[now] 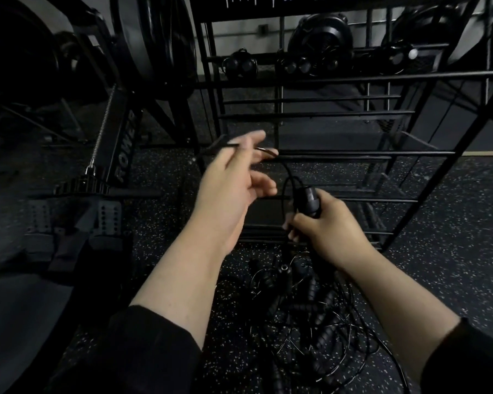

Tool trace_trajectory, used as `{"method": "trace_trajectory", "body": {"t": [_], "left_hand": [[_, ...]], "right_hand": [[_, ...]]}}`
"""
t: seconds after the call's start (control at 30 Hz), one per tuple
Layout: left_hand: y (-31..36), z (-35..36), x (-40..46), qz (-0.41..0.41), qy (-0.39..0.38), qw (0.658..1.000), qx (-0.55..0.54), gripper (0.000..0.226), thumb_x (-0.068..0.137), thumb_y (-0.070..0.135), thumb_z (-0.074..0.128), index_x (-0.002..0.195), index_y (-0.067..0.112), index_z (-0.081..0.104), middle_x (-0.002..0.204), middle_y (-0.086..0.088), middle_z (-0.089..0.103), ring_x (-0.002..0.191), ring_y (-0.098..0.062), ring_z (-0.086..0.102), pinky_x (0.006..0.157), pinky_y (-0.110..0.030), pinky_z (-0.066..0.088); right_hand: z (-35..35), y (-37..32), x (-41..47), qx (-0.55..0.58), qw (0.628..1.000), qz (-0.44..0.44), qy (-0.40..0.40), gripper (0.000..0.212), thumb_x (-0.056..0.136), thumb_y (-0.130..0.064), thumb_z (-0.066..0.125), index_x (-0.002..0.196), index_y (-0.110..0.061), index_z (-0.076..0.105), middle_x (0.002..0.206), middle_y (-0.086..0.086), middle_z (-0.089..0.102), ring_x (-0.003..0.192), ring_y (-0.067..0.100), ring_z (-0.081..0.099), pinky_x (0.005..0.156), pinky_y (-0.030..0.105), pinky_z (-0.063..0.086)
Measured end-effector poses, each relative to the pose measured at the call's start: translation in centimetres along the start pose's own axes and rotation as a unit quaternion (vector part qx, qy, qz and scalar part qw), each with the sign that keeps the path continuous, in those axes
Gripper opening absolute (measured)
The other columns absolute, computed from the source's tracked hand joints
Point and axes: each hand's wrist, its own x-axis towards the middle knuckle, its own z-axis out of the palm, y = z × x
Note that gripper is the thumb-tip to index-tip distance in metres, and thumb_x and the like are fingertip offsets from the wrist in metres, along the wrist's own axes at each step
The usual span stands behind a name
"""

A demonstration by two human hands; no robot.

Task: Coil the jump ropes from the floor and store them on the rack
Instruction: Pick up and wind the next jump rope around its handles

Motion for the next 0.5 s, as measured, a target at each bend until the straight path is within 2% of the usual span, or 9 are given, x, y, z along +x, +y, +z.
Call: {"method": "trace_trajectory", "body": {"t": [0.07, 0.13, 0.2, 0.23, 0.3, 0.4, 0.47, 0.5], "left_hand": [[-0.8, 0.2, -0.1, -0.04, -0.03, 0.993, 0.106, 0.024, 0.106, 0.015, 0.047, 0.118, 0.021, 0.067, 0.117, -0.002, 0.071, 0.075, -0.017, 0.061, 0.066, -0.034, 0.052], [-1.4, 0.5, -0.4, -0.068, -0.07, 0.97, 0.224, 0.037, 0.101, 0.002, 0.04, 0.118, 0.023, 0.066, 0.117, 0.001, 0.071, 0.075, -0.016, 0.061, 0.065, -0.035, 0.05], [-1.9, 0.6, -0.7, -0.082, -0.113, 0.933, 0.333, 0.041, 0.097, 0.002, 0.038, 0.111, 0.025, 0.068, 0.101, -0.002, 0.074, 0.072, -0.016, 0.062, 0.065, -0.034, 0.052], [-2.3, 0.5, -0.8, -0.093, -0.138, 0.913, 0.373, 0.035, 0.097, 0.005, 0.04, 0.1, 0.024, 0.068, 0.091, -0.004, 0.073, 0.071, -0.017, 0.063, 0.066, -0.036, 0.055], [-3.0, 0.5, -1.0, -0.122, -0.186, 0.885, 0.41, 0.022, 0.099, 0.013, 0.047, 0.093, 0.024, 0.065, 0.085, -0.009, 0.072, 0.074, -0.022, 0.066, 0.069, -0.04, 0.056], [-4.4, 0.4, -0.9, -0.138, -0.21, 0.872, 0.42, 0.01, 0.101, 0.025, 0.058, 0.102, 0.033, 0.065, 0.076, 0.003, 0.066, 0.066, -0.014, 0.058, 0.063, -0.028, 0.045], [-5.2, 0.2, -0.7, -0.122, -0.205, 0.859, 0.453, 0.012, 0.101, 0.027, 0.061, 0.108, 0.033, 0.068, 0.082, 0.009, 0.064, 0.071, -0.01, 0.059, 0.064, -0.024, 0.045], [-5.7, -0.1, -0.5, -0.107, -0.196, 0.855, 0.469, 0.013, 0.1, 0.028, 0.062, 0.11, 0.032, 0.069, 0.092, 0.006, 0.066, 0.081, -0.012, 0.062, 0.073, -0.025, 0.05]], "right_hand": [[-0.4, -0.9, 0.1, -0.012, 0.999, -0.015, 0.039, 0.013, 0.089, 0.004, 0.065, 0.099, -0.004, 0.062, 0.075, 0.011, 0.071, 0.06, 0.012, 0.062, 0.06, 0.023, 0.052], [-0.8, -1.8, 0.1, -0.026, 0.996, -0.032, 0.073, 0.013, 0.087, -0.001, 0.069, 0.096, -0.011, 0.066, 0.08, 0.009, 0.072, 0.065, 0.012, 0.061, 0.063, 0.02, 0.05], [-1.1, -2.6, -0.1, 0.022, 0.996, -0.028, 0.081, 0.014, 0.088, -0.004, 0.07, 0.094, -0.016, 0.067, 0.083, 0.004, 0.075, 0.074, 0.019, 0.069, 0.073, 0.025, 0.056], [-1.2, -2.9, -0.3, 0.04, 0.996, -0.025, 0.076, 0.014, 0.089, -0.004, 0.07, 0.092, -0.017, 0.067, 0.083, 0.003, 0.076, 0.077, 0.02, 0.071, 0.075, 0.03, 0.058], [-1.4, -3.6, -0.6, 0.07, 0.996, -0.028, 0.056, 0.014, 0.092, -0.001, 0.067, 0.09, -0.015, 0.063, 0.077, 0.003, 0.074, 0.072, 0.02, 0.069, 0.072, 0.033, 0.06], [-1.9, -4.7, -0.8, 0.111, 0.992, -0.039, 0.051, 0.015, 0.094, 0.002, 0.063, 0.09, -0.012, 0.06, 0.075, 0.006, 0.071, 0.067, 0.023, 0.064, 0.069, 0.036, 0.059], [-2.3, -5.2, -0.7, 0.124, 0.989, -0.051, 0.055, 0.016, 0.094, 0.003, 0.062, 0.091, -0.012, 0.059, 0.075, 0.007, 0.07, 0.066, 0.022, 0.064, 0.067, 0.034, 0.056], [-2.5, -5.5, -0.7, 0.13, 0.988, -0.056, 0.058, 0.015, 0.094, 0.003, 0.062, 0.093, -0.012, 0.059, 0.075, 0.007, 0.07, 0.066, 0.022, 0.064, 0.066, 0.033, 0.056]]}}
